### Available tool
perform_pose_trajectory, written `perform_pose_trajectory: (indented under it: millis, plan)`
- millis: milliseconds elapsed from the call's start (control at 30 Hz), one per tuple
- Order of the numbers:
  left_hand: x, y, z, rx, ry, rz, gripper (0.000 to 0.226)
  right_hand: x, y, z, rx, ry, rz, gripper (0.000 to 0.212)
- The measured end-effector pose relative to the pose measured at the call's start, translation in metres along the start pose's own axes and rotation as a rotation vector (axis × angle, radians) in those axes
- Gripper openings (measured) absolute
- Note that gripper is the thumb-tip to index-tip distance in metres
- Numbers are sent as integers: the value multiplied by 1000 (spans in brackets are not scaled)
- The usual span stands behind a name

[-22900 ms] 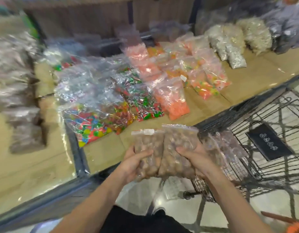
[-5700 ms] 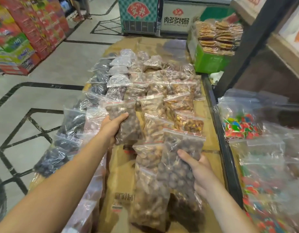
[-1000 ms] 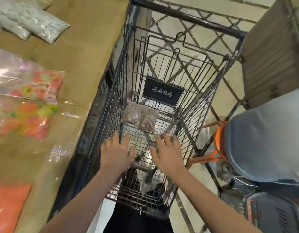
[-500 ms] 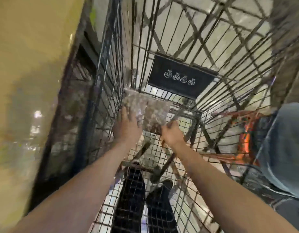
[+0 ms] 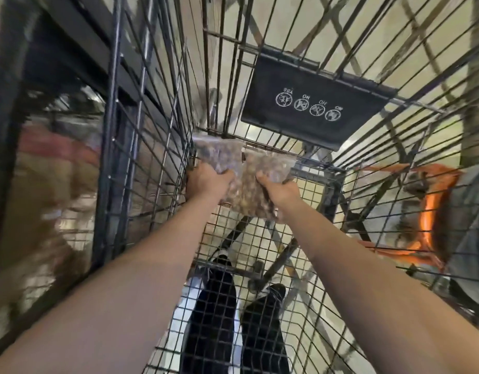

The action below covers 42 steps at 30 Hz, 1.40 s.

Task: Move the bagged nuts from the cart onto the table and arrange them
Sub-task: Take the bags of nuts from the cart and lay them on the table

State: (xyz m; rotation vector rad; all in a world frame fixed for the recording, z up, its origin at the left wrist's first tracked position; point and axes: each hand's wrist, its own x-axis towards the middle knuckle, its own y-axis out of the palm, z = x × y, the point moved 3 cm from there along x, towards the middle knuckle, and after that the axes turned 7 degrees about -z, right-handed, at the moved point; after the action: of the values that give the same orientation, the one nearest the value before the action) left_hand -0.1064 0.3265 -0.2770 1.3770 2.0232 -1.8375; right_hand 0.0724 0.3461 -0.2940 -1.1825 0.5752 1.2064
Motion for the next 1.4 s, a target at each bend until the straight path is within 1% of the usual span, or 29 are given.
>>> perform_pose_trajectory:
  millis: [33, 67, 133, 167, 233, 300, 333, 367, 433, 467, 500, 600, 700, 767, 800, 867, 900, 1000, 1033, 1133, 1233, 1267, 1300, 1333, 1367, 1400]
  plan:
    - [4, 3, 2, -28, -18, 11, 41, -4, -3, -2, 12, 40, 38, 68]
    - [5, 3, 2, -52, -37, 11, 42, -3, -3, -6, 32, 61, 78, 57]
    - [9, 5, 7, -71, -43, 4, 55, -8, -4, -9, 53, 29, 109, 43]
    - [10, 7, 8, -73, -47, 5, 62, -9, -4, -12, 64, 15, 104, 44]
    - [11, 13, 10, -134, -40, 36, 71, -13, -5, -18, 120, 3, 105, 55]
    - [5, 17, 10, -302, -68, 118, 60, -16, -8, -26, 165, 18, 131, 74]
    - [1, 19, 10, -356, -79, 150, 54, -18, -10, -28, 184, 19, 137, 78]
    - [-6, 18, 10, -403, -94, 164, 53, -23, -15, -30, 190, 6, 136, 70]
    - [-20, 15, 17, -530, -163, 224, 63, -31, -28, -34, 159, -15, 144, 36]
    - [-29, 10, 21, -582, -211, 290, 66, -35, -36, -36, 142, -15, 153, 28]
    - [-41, 1, 24, -624, -257, 365, 66, -41, -45, -38, 128, -10, 164, 26]
    - [-78, -23, 40, -709, -324, 587, 64, -66, -66, -47, 157, -21, 187, 41]
    - [-127, -47, 53, -838, -382, 657, 53, -102, -82, -56, 177, -2, 286, 62]
    - [-160, -60, 63, -958, -399, 682, 49, -130, -93, -56, 152, -66, 387, 62]
    - [-175, -67, 69, -993, -391, 673, 51, -143, -100, -56, 141, -98, 421, 67]
    - [-204, -81, 83, -1029, -397, 624, 60, -170, -115, -56, 115, -140, 470, 88]
    - [-220, -90, 89, -1059, -400, 605, 63, -179, -123, -58, 100, -164, 486, 94]
    - [-266, -114, 101, -1125, -327, 521, 73, -211, -151, -62, 14, -234, 551, 103]
    - [-282, -122, 104, -1147, -307, 484, 74, -221, -161, -64, 9, -239, 582, 104]
    - [-332, -144, 112, -1218, -276, 380, 71, -254, -187, -73, 22, -235, 772, 89]
    - [-381, -162, 115, -1239, -121, 357, 74, -286, -203, -83, 27, -268, 927, 73]
    - [-396, -166, 119, -1236, -63, 338, 81, -300, -206, -86, 21, -273, 945, 74]
    - [-411, -170, 124, -1220, -29, 305, 86, -312, -207, -90, 10, -282, 941, 82]
    - [-426, -174, 129, -1216, 3, 263, 82, -325, -207, -94, -10, -289, 922, 90]
    - [-441, -176, 137, -1232, 16, 223, 72, -338, -206, -98, -40, -309, 903, 94]
    - [-455, -177, 146, -1264, 20, 186, 62, -351, -206, -102, -78, -342, 890, 92]
